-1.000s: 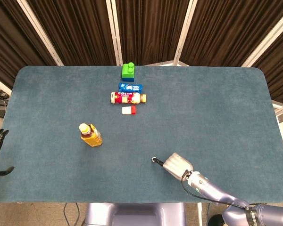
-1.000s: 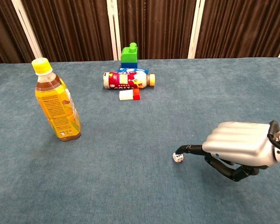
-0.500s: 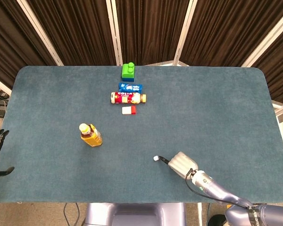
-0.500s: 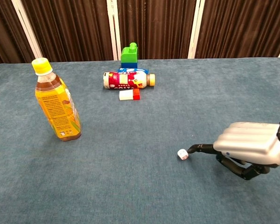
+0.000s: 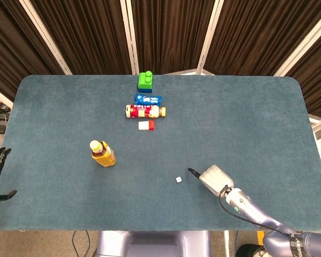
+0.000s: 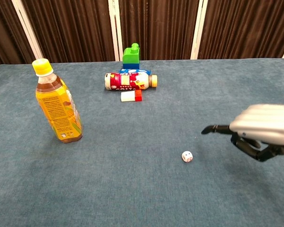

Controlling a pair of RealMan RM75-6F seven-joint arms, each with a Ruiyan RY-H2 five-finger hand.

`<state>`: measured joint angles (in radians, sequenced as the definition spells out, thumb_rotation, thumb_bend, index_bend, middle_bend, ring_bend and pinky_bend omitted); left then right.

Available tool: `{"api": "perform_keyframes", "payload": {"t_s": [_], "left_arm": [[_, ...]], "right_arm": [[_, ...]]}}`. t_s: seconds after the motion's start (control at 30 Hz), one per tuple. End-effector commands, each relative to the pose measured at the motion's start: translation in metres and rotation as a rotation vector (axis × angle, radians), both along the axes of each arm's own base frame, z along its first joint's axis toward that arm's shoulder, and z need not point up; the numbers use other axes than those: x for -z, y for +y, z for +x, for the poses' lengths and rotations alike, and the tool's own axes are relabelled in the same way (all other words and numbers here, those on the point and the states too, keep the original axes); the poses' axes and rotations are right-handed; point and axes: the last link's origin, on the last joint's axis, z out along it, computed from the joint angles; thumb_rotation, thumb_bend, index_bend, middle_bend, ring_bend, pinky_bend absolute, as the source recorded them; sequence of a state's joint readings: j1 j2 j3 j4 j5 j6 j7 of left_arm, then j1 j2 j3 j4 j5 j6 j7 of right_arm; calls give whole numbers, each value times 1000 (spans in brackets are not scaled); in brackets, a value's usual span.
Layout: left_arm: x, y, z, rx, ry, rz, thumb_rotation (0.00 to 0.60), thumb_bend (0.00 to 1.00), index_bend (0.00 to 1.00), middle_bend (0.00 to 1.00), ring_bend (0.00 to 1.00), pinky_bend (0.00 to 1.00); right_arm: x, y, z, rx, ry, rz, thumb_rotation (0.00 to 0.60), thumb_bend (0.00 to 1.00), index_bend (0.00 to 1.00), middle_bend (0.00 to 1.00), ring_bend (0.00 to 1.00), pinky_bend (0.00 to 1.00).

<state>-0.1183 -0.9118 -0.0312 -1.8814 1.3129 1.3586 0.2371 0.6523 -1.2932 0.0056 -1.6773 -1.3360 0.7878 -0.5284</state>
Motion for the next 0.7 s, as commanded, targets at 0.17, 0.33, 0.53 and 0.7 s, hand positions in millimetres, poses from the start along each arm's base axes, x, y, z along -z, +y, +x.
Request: {"api": "perform_keyframes", "payload": {"t_s": [0.17, 0.33, 0.53, 0.7], "left_arm": [[-2, 0, 1, 11, -11, 6, 600, 0, 0, 0, 0, 0], [-4, 2, -1, 38, -23, 12, 600, 0, 0, 0, 0, 0], [-8, -2, -1, 66, -43, 42, 600, 0, 0, 0, 0, 0], [-15, -9, 2, 78, -61, 60, 600, 0, 0, 0, 0, 0]], "right_arm": [[-55, 4, 5, -31, -106, -180, 600, 659, 0, 631, 598, 775], [-95, 23, -11, -8, -210, -362, 600, 14, 0, 221, 127, 168], [-128, 55, -32, 71, -320, -465, 600, 0, 0, 0, 0, 0], [-147, 78, -59, 89, -332, -550, 600, 0, 0, 0, 0, 0]]}}
